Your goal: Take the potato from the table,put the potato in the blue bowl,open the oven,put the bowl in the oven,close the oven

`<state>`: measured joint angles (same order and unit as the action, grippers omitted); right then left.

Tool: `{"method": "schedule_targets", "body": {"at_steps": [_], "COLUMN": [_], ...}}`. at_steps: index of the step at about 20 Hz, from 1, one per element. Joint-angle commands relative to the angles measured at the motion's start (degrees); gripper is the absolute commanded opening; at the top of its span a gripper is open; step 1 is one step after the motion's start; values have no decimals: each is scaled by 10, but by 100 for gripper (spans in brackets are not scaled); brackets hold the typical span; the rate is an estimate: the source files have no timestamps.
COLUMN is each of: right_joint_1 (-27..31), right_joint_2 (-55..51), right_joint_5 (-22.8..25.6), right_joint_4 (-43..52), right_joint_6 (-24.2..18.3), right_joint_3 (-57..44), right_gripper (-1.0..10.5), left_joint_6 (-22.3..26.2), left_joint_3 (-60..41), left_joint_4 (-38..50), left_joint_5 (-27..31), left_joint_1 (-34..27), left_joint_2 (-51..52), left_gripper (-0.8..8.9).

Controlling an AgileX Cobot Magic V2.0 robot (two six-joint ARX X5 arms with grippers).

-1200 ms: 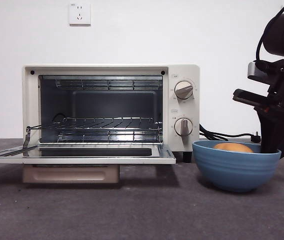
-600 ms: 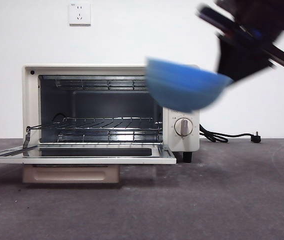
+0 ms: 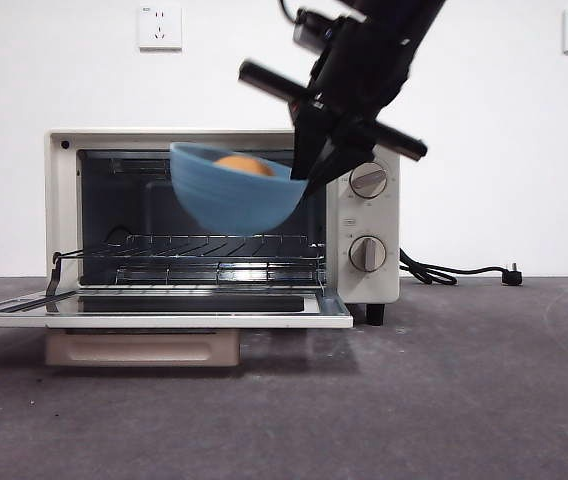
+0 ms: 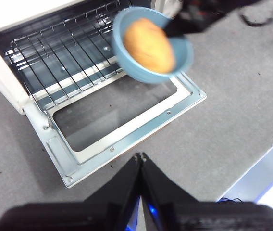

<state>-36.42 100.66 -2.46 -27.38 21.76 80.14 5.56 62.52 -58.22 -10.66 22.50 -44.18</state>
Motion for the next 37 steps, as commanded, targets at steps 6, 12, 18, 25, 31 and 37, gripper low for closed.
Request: {"method": "schedule_targets", "body": {"at_steps": [6,12,18,25,31,37], "right_joint_1": [0,18,22,22,22,22], "right_joint_2": [63,69,80,80,56,1], "right_joint_5": [35,63,69,71,69,46], "right_joint_4": [31,36,29,30,24,-33], "right_joint_6": [25,29,28,36,34,32], "right_joint_3": [58,58,58,58,58,58], "right_gripper": [-19,-19,-16,141,141,141], "left_joint_6": [7,7,7,7,7,8], "left_joint_3": [-2,-2,-2,-2,-2,-2], "left_joint_4": [-8,-12,-15,-19,-19,-14], "left_joint_5": [-3,-3,-3,-3,-2,-1], "left_joint_1": [-1,0,0,0,0,0], "left_joint_2": [1,1,1,1,1,1], "left_gripper": [-8,-8,-8,-8,-8,-8]}}
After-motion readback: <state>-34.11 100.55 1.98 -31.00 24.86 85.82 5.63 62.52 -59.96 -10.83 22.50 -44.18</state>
